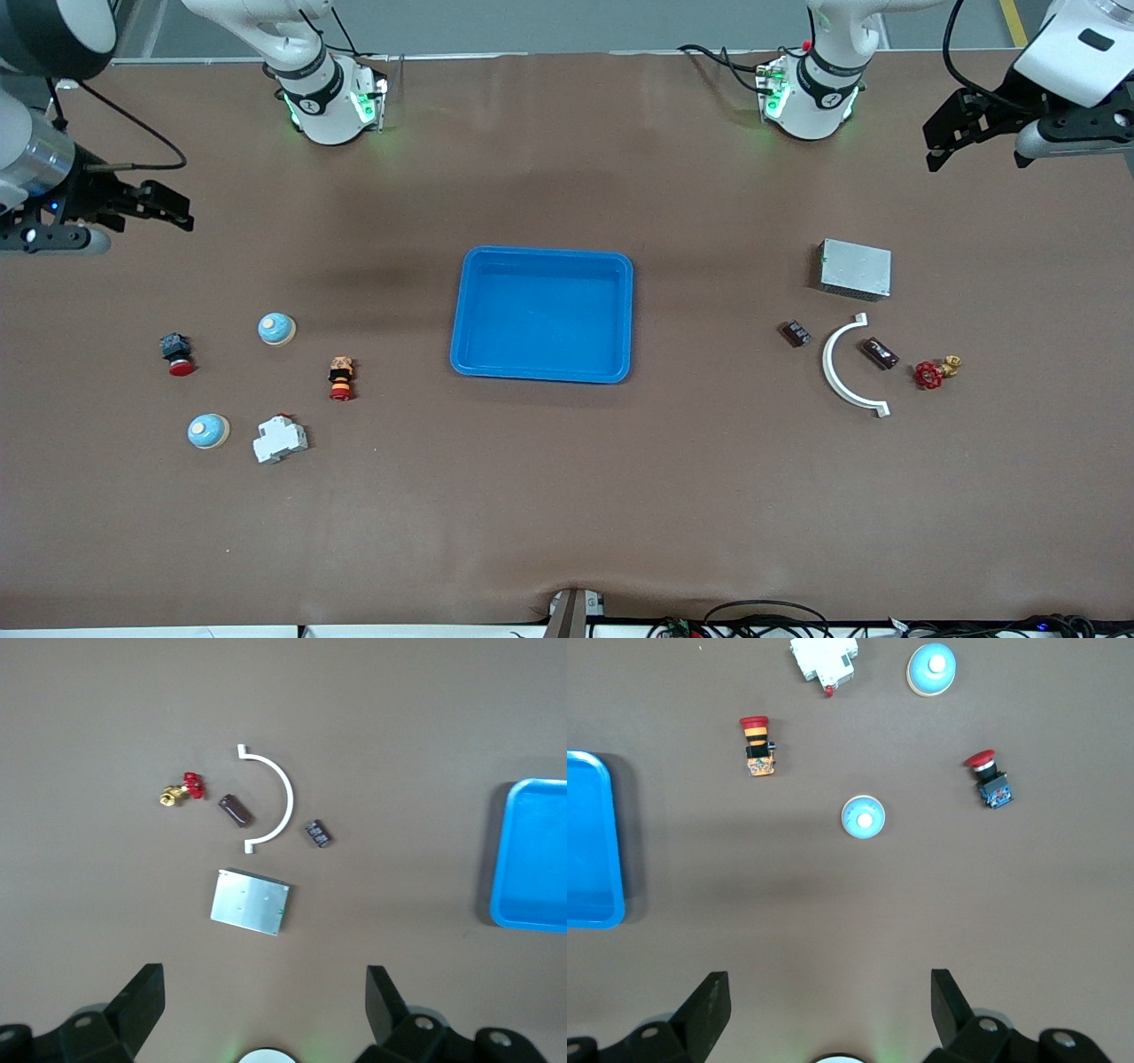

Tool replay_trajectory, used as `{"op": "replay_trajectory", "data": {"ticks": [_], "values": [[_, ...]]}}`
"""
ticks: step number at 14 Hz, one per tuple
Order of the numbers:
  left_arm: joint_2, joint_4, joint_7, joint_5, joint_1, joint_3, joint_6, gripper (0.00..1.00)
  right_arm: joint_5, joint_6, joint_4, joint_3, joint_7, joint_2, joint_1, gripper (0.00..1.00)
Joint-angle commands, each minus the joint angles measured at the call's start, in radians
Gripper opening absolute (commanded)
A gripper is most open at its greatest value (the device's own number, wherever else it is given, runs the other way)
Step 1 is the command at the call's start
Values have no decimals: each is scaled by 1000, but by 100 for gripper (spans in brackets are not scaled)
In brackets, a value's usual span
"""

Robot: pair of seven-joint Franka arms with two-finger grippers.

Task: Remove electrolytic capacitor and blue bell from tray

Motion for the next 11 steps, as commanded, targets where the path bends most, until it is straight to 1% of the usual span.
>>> {"op": "replay_trajectory", "data": {"ticks": [1,2,4,5,6,8,9,10,11], "values": [[1,13,-4,24,22,-3,4,100,6,-3,29,-7,26,-13,-2,100],[2,13,-3,22,47,-6,11,100,6,-17,86,-9,31,2,-16,100],[2,12,-1,22,49,-4,11,100,8,-34,199,-10,28,47,-40,100],[8,13,-3,24,47,-6,13,100,8,-39,236,-10,28,67,-40,100],[25,26,6,25,47,-4,14,100,8,-39,259,-10,29,82,-44,100],[76,105,14,24,52,-4,13,100,10,-37,272,-9,28,104,-42,100],[102,139,14,22,52,-4,13,100,11,-39,294,-9,28,122,-42,100],[120,159,14,21,52,-4,13,100,11,-49,325,-9,28,156,-40,100],[122,159,11,22,52,-4,13,100,11,-69,360,-9,28,189,-40,100]]}}
